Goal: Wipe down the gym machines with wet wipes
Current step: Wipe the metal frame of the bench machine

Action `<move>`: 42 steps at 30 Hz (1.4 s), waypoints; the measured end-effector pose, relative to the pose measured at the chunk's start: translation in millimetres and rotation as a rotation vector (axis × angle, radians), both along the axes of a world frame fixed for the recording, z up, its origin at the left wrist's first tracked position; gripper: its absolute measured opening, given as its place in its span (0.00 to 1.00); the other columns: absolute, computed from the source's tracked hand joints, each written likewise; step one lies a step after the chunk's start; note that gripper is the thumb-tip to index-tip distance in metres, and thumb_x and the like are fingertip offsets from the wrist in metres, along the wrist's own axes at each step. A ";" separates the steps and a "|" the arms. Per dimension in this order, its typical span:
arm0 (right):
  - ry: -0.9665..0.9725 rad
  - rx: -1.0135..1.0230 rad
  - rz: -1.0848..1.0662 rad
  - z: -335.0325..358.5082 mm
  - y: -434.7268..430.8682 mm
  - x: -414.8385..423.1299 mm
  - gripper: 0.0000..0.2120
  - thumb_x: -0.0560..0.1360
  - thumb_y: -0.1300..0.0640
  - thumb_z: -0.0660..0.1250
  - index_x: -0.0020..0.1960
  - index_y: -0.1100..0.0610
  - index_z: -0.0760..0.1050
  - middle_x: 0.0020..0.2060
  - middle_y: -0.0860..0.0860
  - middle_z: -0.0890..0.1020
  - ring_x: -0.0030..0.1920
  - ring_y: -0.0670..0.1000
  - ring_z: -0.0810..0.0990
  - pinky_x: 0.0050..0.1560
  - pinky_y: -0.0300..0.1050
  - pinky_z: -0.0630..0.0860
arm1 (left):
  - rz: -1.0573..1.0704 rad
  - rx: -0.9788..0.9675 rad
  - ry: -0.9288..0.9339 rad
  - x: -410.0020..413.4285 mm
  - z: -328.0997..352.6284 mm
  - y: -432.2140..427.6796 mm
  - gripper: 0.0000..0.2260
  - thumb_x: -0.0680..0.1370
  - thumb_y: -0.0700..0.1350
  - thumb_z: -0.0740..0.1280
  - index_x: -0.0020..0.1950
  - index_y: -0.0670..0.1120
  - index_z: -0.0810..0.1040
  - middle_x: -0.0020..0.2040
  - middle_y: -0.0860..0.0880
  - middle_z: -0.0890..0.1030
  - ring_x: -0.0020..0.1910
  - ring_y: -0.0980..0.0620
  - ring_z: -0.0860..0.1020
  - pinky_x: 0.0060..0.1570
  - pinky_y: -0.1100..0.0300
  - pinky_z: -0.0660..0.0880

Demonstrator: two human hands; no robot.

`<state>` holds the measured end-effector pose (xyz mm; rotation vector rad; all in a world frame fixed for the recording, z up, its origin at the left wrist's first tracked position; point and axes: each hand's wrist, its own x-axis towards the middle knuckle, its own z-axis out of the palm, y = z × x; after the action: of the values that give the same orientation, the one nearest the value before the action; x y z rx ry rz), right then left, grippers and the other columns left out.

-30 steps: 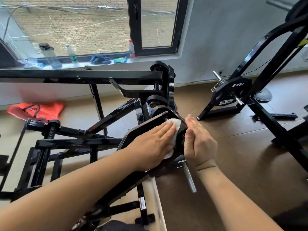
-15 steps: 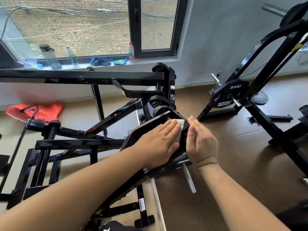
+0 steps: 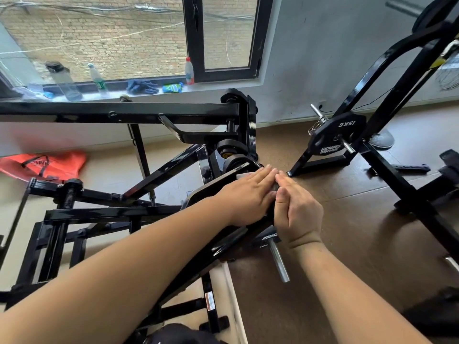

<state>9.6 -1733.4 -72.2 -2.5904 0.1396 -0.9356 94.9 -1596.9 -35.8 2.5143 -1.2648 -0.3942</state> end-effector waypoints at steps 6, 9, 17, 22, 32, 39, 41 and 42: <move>0.009 0.002 -0.011 1.5 -0.9 -2.4 0.24 0.84 0.51 0.52 0.63 0.60 0.83 0.61 0.55 0.85 0.61 0.53 0.84 0.61 0.42 0.76 | 0.015 0.050 -0.182 -33.3 -11.1 65.1 0.31 0.87 0.56 0.52 0.84 0.46 0.43 0.85 0.47 0.45 0.83 0.51 0.44 0.81 0.58 0.45; 0.036 -0.011 -0.008 6.8 2.6 -3.0 0.24 0.84 0.50 0.52 0.61 0.59 0.84 0.59 0.54 0.86 0.60 0.52 0.84 0.60 0.39 0.74 | 0.058 0.094 -0.226 -52.1 -16.1 99.2 0.30 0.87 0.56 0.50 0.84 0.48 0.40 0.84 0.47 0.44 0.83 0.51 0.43 0.82 0.55 0.44; 0.379 -0.166 -0.177 37.5 36.2 -0.8 0.21 0.81 0.49 0.52 0.52 0.57 0.82 0.49 0.54 0.86 0.51 0.59 0.83 0.56 0.55 0.78 | 0.335 0.161 -0.208 -100.1 -28.3 169.1 0.30 0.86 0.60 0.47 0.83 0.49 0.40 0.82 0.48 0.39 0.82 0.51 0.39 0.82 0.51 0.43; 0.601 -0.370 -0.100 31.5 77.1 23.6 0.32 0.81 0.42 0.45 0.77 0.55 0.70 0.75 0.54 0.73 0.77 0.55 0.68 0.76 0.58 0.64 | 0.519 0.170 -0.069 -111.3 -18.7 173.0 0.31 0.85 0.61 0.42 0.84 0.45 0.40 0.84 0.47 0.43 0.83 0.52 0.41 0.81 0.55 0.41; 0.742 -0.396 -0.155 36.0 81.1 28.2 0.35 0.81 0.40 0.42 0.79 0.58 0.66 0.78 0.57 0.68 0.79 0.55 0.66 0.77 0.56 0.62 | 0.469 0.068 0.269 -17.3 -4.8 118.7 0.31 0.86 0.59 0.45 0.84 0.43 0.47 0.84 0.44 0.51 0.83 0.48 0.50 0.79 0.53 0.49; 0.856 -0.165 -0.154 70.9 35.0 45.0 0.22 0.85 0.41 0.49 0.69 0.48 0.75 0.66 0.47 0.80 0.66 0.53 0.77 0.59 0.53 0.77 | 0.399 0.026 0.305 1.7 -12.0 118.3 0.24 0.86 0.59 0.49 0.78 0.46 0.58 0.72 0.45 0.67 0.71 0.43 0.67 0.70 0.47 0.65; 0.922 -0.168 -0.132 65.9 35.9 50.5 0.25 0.85 0.40 0.46 0.75 0.47 0.70 0.72 0.47 0.76 0.72 0.52 0.72 0.67 0.54 0.73 | 0.359 0.049 0.262 16.9 -11.9 107.5 0.20 0.86 0.58 0.51 0.72 0.47 0.63 0.67 0.45 0.71 0.66 0.43 0.70 0.65 0.46 0.69; 0.940 -0.162 -0.131 65.9 37.3 51.9 0.26 0.86 0.40 0.46 0.78 0.47 0.67 0.75 0.46 0.73 0.75 0.51 0.69 0.70 0.53 0.71 | 0.340 0.059 0.248 25.1 -11.7 98.4 0.18 0.86 0.57 0.52 0.69 0.48 0.65 0.65 0.45 0.72 0.64 0.43 0.72 0.62 0.46 0.70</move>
<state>61.5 -1696.1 -6.3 -2.9762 0.4929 0.3221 120.0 -1498.5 -47.6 2.5665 -0.7277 -0.6420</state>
